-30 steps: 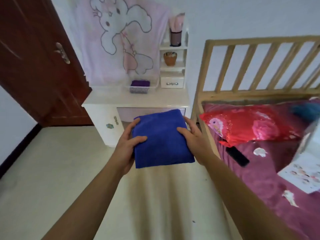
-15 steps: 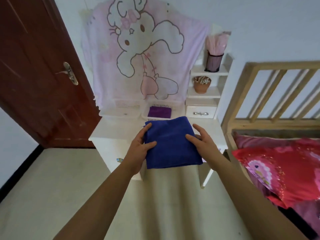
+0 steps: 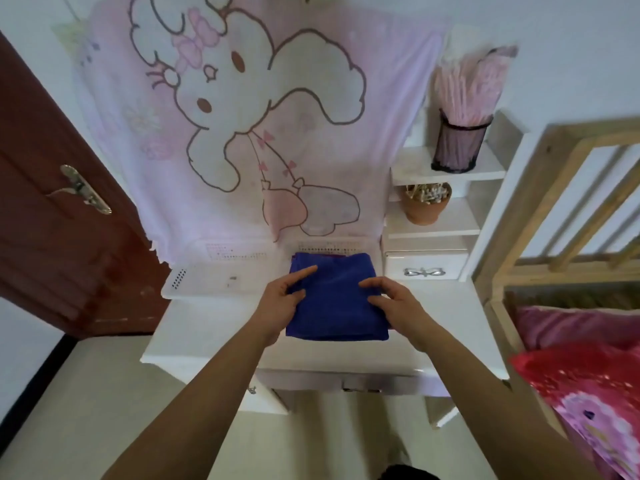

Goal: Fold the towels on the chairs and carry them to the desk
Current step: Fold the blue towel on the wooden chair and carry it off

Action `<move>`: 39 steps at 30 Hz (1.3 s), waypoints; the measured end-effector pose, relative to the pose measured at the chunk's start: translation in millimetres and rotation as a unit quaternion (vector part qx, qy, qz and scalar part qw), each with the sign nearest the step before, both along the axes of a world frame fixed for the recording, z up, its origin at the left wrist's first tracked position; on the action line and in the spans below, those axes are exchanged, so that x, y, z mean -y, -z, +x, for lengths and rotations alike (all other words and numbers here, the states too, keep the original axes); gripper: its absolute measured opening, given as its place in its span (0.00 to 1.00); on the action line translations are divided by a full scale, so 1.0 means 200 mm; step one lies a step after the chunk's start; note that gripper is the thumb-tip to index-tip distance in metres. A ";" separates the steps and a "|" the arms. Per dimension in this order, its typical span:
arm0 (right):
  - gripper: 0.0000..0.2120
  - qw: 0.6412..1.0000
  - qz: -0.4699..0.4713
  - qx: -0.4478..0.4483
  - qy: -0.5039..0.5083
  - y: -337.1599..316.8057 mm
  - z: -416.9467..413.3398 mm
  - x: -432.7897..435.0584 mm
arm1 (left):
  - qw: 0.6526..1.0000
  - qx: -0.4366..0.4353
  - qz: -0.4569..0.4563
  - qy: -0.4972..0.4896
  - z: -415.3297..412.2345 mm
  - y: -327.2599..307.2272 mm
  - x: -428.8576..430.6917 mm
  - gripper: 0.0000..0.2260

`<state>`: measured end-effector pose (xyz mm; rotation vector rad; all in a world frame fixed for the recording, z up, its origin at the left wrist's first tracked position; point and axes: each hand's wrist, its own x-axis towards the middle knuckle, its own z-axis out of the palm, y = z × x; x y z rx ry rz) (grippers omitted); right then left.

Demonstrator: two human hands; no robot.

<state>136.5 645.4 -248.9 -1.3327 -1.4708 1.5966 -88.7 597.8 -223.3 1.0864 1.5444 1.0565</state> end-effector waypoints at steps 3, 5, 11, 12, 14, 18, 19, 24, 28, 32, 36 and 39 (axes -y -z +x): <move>0.15 0.999 -0.007 0.027 -0.034 0.04 -0.07 -0.27 | 0.999 -0.028 -0.021 -0.014 -0.07 0.03 -0.25 0.23; 0.14 0.998 -0.016 0.045 -0.045 0.08 -0.12 -0.40 | 0.997 -0.054 -0.055 -0.019 -0.10 0.06 -0.37 0.22; 0.16 0.992 -0.052 0.098 -0.063 0.26 -0.31 -0.72 | 0.986 -0.082 -0.145 0.018 -0.33 0.25 -0.75 0.26; 0.17 0.990 -0.056 0.111 -0.063 0.30 -0.34 -0.76 | 0.984 -0.086 -0.153 0.026 -0.36 0.28 -0.80 0.27; 0.19 0.988 -0.066 0.132 -0.051 0.37 -0.39 -0.81 | 0.979 -0.085 -0.177 0.058 -0.43 0.35 -0.91 0.30; 0.23 0.976 -0.086 0.190 -0.067 0.55 -0.52 -0.92 | 0.963 -0.101 -0.215 0.128 -0.56 0.52 -1.11 0.36; 0.25 0.971 -0.094 0.205 -0.077 0.60 -0.55 -0.95 | 0.957 -0.118 -0.220 0.148 -0.59 0.57 -1.15 0.36; 0.32 0.929 -0.092 0.316 -0.167 0.76 -0.62 -0.96 | 0.927 -0.181 -0.261 0.198 -0.65 0.76 -1.20 0.41; 0.34 0.912 -0.084 0.348 -0.200 0.73 -0.62 -0.98 | 0.899 -0.241 -0.258 0.259 -0.63 0.75 -1.21 0.43; 0.36 0.876 0.045 0.422 -0.229 0.62 -0.64 -1.01 | 0.829 -0.425 -0.203 0.303 -0.61 0.70 -1.18 0.47; 0.44 0.823 0.087 0.477 -0.297 0.65 -0.72 -1.05 | 0.779 -0.439 -0.196 0.403 -0.63 0.77 -1.20 0.46; 0.50 0.775 0.066 0.522 -0.349 0.77 -0.73 -1.03 | 0.776 -0.434 -0.199 0.411 -0.62 0.85 -1.17 0.44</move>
